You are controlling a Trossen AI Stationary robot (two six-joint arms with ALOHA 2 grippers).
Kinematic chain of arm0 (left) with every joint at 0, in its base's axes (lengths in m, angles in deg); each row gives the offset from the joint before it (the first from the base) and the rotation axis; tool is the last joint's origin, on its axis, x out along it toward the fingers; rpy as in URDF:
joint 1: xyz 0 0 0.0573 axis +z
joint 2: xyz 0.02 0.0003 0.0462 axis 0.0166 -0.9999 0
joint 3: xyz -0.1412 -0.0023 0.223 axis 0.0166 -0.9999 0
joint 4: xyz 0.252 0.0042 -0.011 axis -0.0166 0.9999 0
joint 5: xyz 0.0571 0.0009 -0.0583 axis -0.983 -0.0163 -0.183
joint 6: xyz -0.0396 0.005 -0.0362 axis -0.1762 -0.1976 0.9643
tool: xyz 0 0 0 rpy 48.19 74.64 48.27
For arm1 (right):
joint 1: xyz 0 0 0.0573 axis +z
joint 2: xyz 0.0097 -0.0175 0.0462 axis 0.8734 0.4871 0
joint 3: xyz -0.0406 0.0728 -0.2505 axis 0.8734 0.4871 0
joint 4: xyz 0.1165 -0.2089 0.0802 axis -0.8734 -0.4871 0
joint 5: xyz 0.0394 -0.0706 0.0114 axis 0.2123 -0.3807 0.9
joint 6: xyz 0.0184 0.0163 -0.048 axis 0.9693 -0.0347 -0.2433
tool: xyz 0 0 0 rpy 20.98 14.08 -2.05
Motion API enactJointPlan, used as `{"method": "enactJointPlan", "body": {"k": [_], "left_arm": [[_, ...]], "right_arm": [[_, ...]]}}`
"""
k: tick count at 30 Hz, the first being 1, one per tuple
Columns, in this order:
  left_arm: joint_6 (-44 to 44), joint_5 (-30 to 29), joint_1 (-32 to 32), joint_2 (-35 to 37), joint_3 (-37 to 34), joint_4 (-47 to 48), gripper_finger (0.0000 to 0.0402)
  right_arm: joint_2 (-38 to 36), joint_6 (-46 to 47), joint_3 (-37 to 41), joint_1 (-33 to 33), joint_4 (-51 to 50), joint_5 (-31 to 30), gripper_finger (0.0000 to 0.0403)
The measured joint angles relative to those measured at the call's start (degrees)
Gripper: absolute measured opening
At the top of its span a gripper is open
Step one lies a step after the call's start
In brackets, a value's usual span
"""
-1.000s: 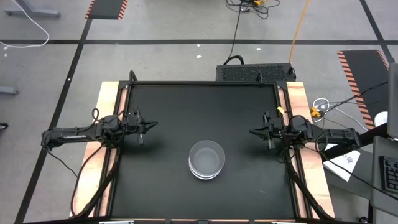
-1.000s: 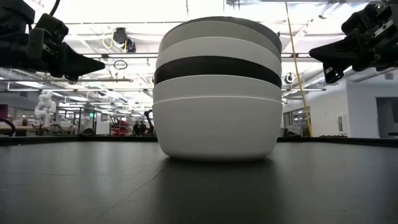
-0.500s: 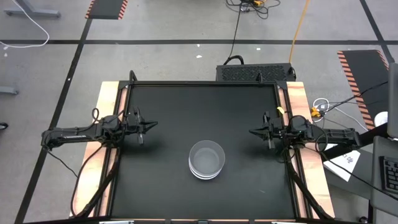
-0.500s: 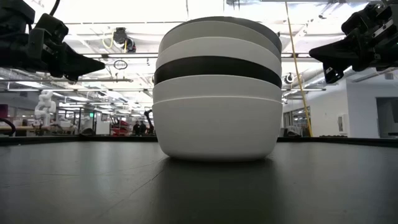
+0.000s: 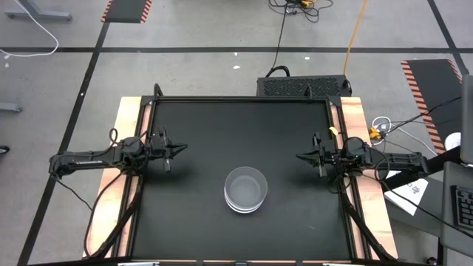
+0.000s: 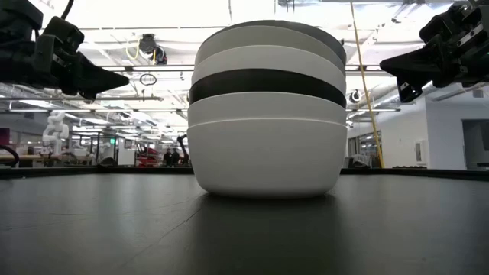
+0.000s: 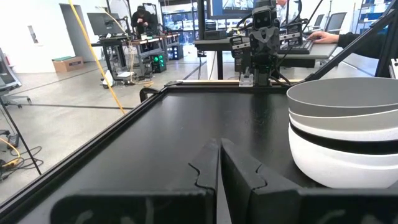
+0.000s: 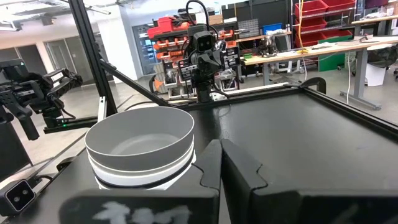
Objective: Nest bowls inside each other
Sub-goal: Return to Home Position
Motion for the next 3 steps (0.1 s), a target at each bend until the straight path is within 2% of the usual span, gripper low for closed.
{"method": "enactJointPlan", "body": {"k": [3], "left_arm": [[0.00,0.00,0.02,0.00,0.00,0.02,0.0021]], "right_arm": [[0.01,0.01,0.01,0.01,0.00,0.00,0.0000]]}}
